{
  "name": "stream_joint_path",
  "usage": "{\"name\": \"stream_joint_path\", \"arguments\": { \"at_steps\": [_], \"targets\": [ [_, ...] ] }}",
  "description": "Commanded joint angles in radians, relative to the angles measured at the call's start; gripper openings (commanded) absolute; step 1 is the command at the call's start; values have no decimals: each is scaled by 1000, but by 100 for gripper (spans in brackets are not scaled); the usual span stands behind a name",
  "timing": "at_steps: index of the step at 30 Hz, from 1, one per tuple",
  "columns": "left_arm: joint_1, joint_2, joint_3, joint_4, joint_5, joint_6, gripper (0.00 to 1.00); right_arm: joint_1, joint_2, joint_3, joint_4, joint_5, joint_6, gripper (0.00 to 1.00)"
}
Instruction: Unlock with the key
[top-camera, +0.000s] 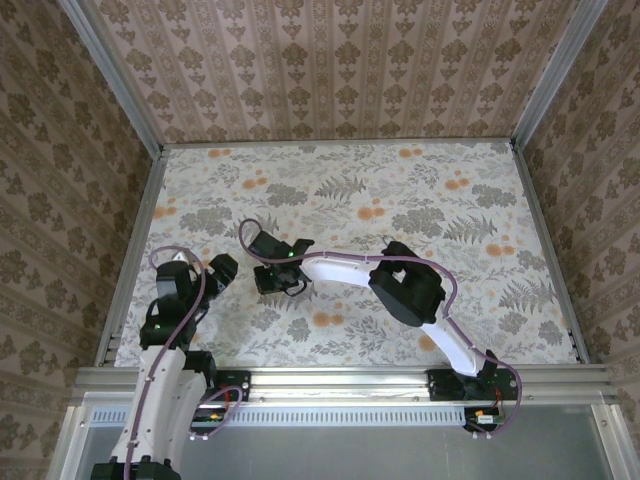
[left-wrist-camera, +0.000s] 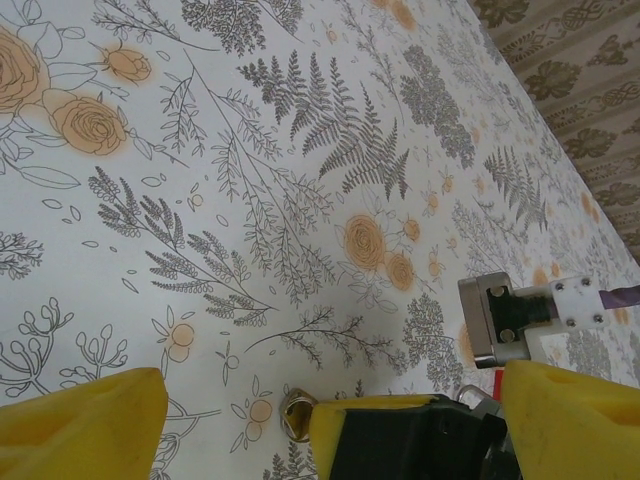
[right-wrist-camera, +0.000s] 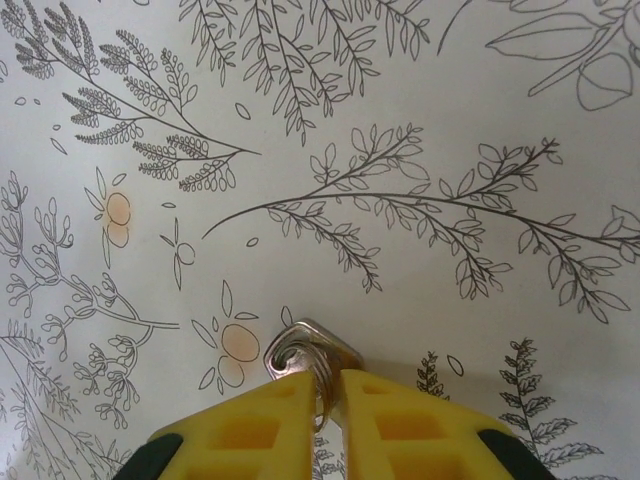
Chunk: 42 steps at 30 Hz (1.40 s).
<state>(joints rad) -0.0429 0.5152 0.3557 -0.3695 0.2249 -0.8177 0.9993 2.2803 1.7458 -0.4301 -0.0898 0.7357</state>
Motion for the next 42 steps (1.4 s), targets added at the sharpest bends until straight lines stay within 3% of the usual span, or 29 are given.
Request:
{"name": "stream_joint_path", "arguments": {
  "at_steps": [1,18,30,36,42],
  "targets": [
    [13,-13,-15,-14,10,11,87,2,16,28,-45,12,-9,11],
    [21,-9,-24,21,29,-1,86,2,-165,-93,26,65,-28,3],
    [12,91,-18,176,193,23,81,-6,-319,-196,22,107,-52,2],
    [-75,132,-16,282,238,58,79,-22,-435,-249,-30,150,-86,2],
    [-229,122,-83,539,250,89,78,-52,-583,-306,-102,224,-120,1]
  ]
}}
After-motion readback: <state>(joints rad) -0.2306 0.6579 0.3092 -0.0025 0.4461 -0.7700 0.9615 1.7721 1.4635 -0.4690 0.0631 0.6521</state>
